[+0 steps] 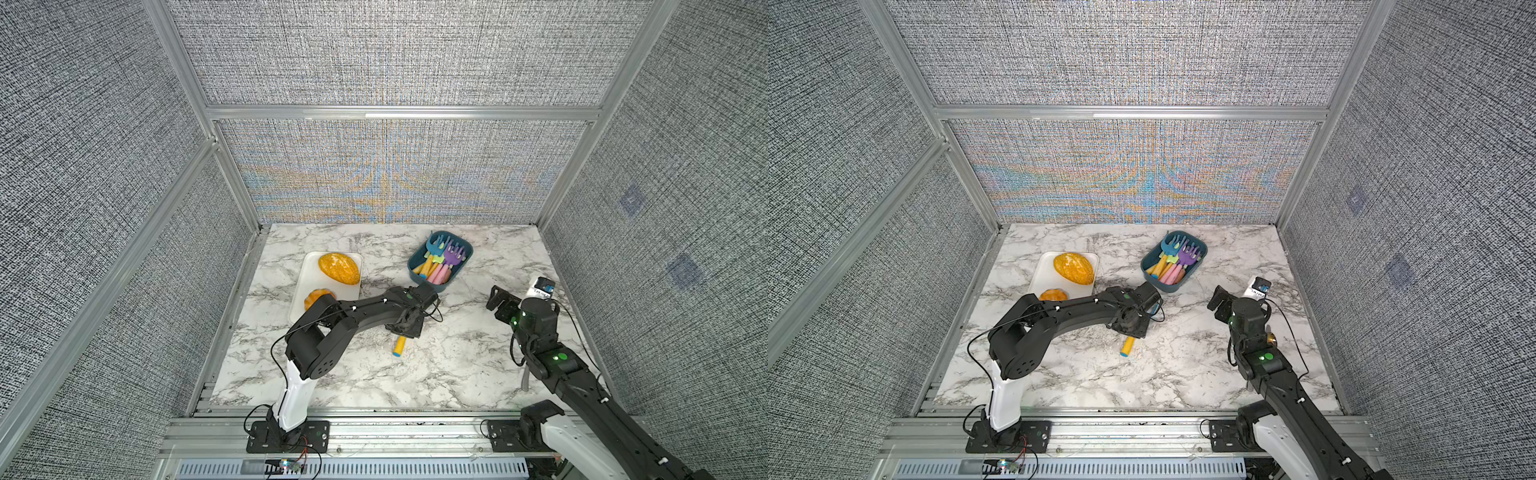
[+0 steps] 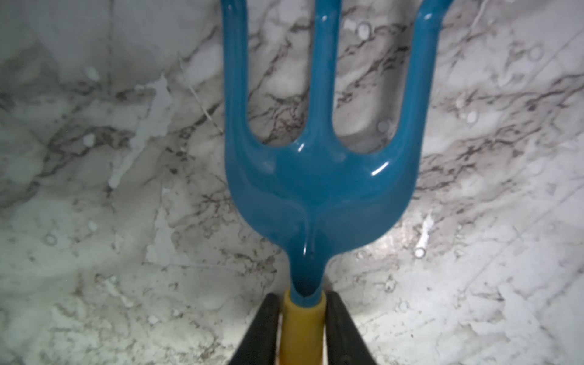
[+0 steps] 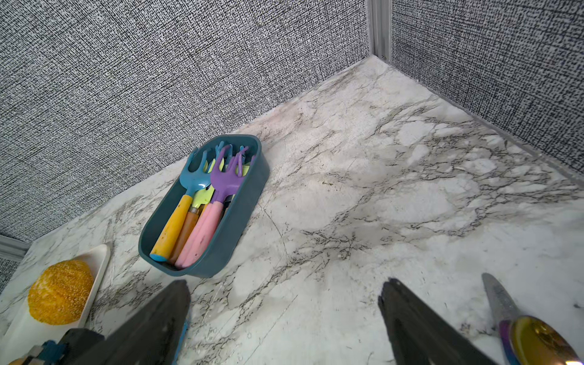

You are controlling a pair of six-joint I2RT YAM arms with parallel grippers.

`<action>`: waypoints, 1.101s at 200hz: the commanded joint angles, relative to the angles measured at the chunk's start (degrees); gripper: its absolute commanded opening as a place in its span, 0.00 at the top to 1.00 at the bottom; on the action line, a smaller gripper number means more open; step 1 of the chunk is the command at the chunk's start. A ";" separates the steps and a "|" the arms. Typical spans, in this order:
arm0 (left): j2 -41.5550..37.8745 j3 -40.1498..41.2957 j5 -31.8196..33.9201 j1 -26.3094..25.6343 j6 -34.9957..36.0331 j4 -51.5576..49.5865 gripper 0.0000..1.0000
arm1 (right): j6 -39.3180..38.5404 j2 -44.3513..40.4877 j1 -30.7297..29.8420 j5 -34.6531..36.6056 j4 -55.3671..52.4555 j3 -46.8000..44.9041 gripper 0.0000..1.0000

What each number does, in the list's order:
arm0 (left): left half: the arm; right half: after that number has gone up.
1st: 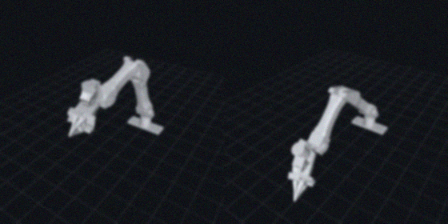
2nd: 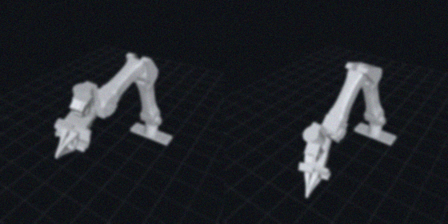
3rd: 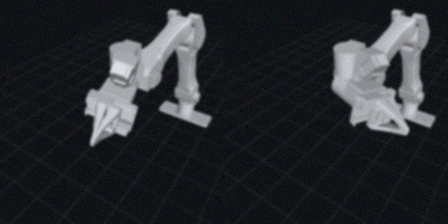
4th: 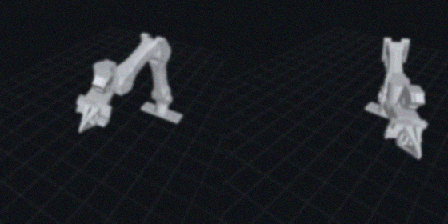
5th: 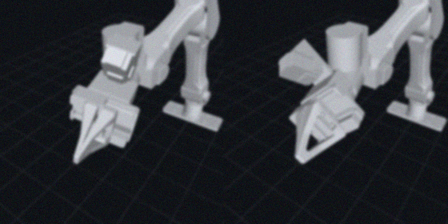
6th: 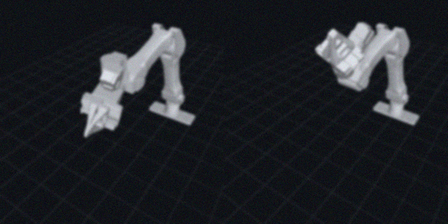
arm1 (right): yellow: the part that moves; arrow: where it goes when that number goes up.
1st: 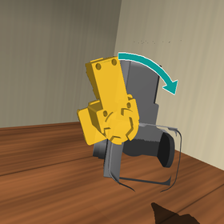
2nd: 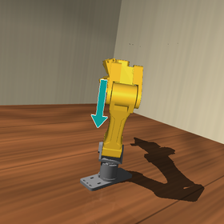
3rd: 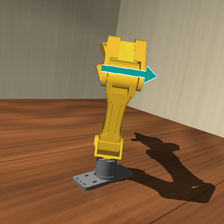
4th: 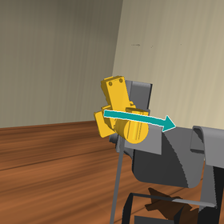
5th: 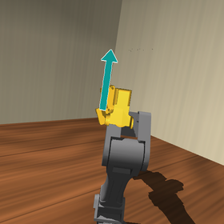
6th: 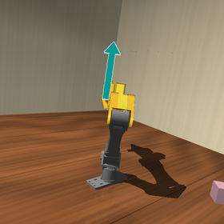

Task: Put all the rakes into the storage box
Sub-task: Pick up the rake at the center of the board, then place the rake in the storage box.

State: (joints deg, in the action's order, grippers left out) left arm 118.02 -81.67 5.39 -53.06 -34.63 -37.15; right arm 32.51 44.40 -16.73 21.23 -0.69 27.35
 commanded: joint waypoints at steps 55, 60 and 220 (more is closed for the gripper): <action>-3.08 -5.31 2.83 -0.64 4.22 -6.17 1.00 | 0.80 0.36 0.03 1.69 0.78 -0.08 0.01; -3.62 -6.09 3.31 -0.64 4.57 -7.08 1.00 | 0.80 0.34 0.08 1.79 0.78 -0.04 0.01; 18.39 -52.01 6.55 2.29 25.15 -6.34 1.00 | 0.83 -1.05 -0.05 6.05 0.86 -1.55 0.01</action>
State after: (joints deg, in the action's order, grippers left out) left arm 132.77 -129.97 13.47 -51.35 -13.72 -48.93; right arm 33.71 43.11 -16.71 25.65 -0.73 26.09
